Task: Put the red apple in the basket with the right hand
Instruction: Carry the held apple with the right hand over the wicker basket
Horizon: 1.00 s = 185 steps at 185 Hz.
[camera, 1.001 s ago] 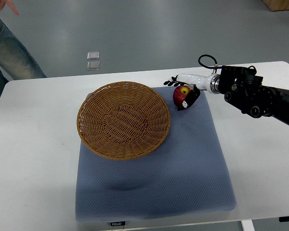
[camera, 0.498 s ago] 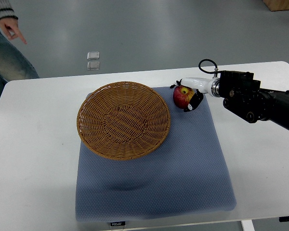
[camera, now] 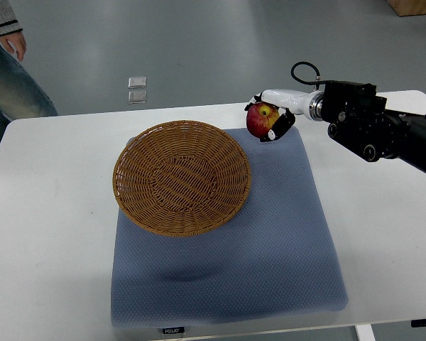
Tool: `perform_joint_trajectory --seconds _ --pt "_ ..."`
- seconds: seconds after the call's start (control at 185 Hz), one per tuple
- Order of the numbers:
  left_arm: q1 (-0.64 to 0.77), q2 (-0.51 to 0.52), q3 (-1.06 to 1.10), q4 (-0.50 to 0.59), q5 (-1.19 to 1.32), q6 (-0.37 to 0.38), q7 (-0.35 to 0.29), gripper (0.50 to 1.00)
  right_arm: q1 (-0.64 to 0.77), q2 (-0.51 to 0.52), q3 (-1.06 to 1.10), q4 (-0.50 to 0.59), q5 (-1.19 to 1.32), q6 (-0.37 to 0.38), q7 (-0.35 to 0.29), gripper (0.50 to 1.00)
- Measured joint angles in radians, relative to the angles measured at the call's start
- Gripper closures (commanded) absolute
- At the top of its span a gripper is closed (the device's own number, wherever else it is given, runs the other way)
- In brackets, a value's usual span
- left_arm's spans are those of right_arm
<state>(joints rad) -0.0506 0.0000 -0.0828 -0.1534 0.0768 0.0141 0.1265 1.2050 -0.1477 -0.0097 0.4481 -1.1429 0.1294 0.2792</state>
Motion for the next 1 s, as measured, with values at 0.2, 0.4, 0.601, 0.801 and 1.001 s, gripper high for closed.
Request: perform_joint_trajectory --seconds 0.2,0.4,0.601,0.801,1.001 --pt "0.000 0.000 0.000 0.000 0.000 0.000 0.000 0.500 0.070 -0.005 0.017 0.059 0.021 0.006 0.143 0.863" --pt "0.000 0.000 0.000 0.000 0.000 0.000 0.000 0.500 0.099 0.006 0.016 0.169 0.010 0.023 0.260 0.828" --pt "0.000 0.000 -0.001 0.000 0.000 0.000 0.000 0.500 0.099 0.046 0.000 0.248 -0.013 0.027 0.270 0.818" --pt "0.000 0.000 -0.002 0.000 0.000 0.000 0.000 0.500 0.073 0.122 -0.064 0.254 -0.088 0.026 0.271 0.816" --pt "0.000 0.000 -0.002 0.000 0.000 0.000 0.000 0.500 0.058 0.147 -0.135 0.239 -0.109 0.007 0.257 0.797"
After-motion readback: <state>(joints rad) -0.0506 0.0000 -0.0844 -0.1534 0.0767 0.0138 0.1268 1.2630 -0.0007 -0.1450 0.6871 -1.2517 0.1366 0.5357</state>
